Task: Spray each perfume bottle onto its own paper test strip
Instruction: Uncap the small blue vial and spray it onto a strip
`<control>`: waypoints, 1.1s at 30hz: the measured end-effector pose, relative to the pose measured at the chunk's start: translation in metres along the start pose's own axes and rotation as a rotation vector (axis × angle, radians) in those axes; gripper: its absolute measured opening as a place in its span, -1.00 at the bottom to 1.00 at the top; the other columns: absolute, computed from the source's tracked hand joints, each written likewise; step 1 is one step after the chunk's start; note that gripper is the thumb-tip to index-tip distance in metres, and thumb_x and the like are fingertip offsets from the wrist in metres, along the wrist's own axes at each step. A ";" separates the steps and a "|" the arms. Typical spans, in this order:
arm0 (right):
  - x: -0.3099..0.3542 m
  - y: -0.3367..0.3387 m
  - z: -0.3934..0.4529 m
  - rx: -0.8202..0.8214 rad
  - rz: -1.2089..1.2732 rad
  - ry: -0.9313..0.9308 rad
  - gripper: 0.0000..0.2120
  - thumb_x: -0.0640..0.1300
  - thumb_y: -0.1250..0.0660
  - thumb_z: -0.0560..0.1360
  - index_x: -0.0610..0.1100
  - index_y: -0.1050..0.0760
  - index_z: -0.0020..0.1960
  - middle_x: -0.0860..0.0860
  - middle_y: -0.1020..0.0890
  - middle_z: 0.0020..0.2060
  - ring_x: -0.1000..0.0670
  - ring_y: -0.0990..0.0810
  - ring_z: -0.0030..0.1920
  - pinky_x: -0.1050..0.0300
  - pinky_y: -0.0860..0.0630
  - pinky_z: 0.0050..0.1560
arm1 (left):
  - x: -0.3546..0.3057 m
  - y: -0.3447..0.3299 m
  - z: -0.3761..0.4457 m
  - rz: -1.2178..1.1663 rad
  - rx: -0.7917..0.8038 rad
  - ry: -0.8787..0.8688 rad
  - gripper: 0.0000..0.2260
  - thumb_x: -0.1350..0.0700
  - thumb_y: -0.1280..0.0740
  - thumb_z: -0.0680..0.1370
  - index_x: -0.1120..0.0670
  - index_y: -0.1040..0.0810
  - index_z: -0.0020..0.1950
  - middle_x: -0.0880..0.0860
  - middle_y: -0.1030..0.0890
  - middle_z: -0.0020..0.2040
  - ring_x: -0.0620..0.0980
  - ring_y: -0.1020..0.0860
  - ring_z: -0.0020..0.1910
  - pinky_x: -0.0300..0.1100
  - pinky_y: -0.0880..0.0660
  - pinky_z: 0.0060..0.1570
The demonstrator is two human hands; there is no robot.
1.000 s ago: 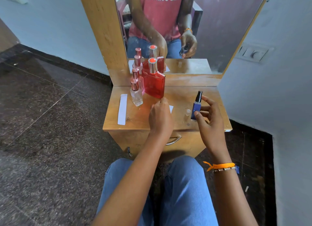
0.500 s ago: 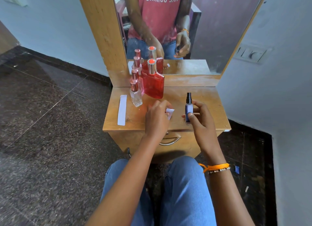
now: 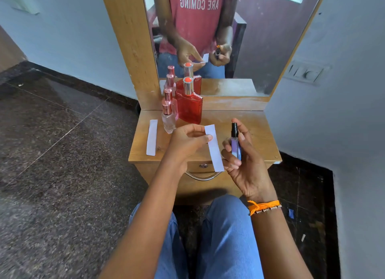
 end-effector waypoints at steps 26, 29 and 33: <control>0.023 -0.018 0.011 -0.066 -1.684 0.484 -0.55 -0.42 -0.29 0.42 -0.12 -0.44 0.25 0.06 -0.49 -0.03 0.22 -0.42 -0.24 0.50 -0.34 -0.19 | -0.002 -0.005 -0.010 -0.070 0.031 0.115 -0.88 0.28 -0.44 0.42 0.06 -0.63 -0.19 0.00 -0.66 -0.20 -0.06 -0.60 -0.18 -0.29 -0.55 -0.22; 0.019 -0.017 0.015 -0.038 -1.722 0.483 -0.59 -0.36 -0.34 0.45 -0.12 -0.43 0.27 0.06 -0.49 0.02 0.27 -0.45 -0.20 0.54 -0.34 -0.17 | 0.001 -0.009 -0.010 -0.086 0.041 0.137 -0.88 0.30 -0.42 0.43 0.09 -0.63 -0.16 0.04 -0.65 -0.17 -0.02 -0.60 -0.15 -0.20 -0.55 -0.09; 0.016 -0.015 0.017 -0.014 -1.735 0.474 -0.61 -0.35 -0.35 0.46 -0.15 -0.43 0.26 0.05 -0.48 0.04 0.32 -0.42 -0.17 0.56 -0.35 -0.15 | 0.003 -0.011 -0.011 -0.112 0.045 0.146 -0.89 0.32 -0.40 0.44 0.13 -0.62 -0.14 0.07 -0.64 -0.17 0.00 -0.60 -0.15 -0.16 -0.54 -0.04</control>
Point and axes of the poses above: each hand's wrist, its own z-axis towards the middle knuckle, its own y-axis out of the back of the hand, x = y × z, the point moved 4 cm from there along z, towards the middle knuckle
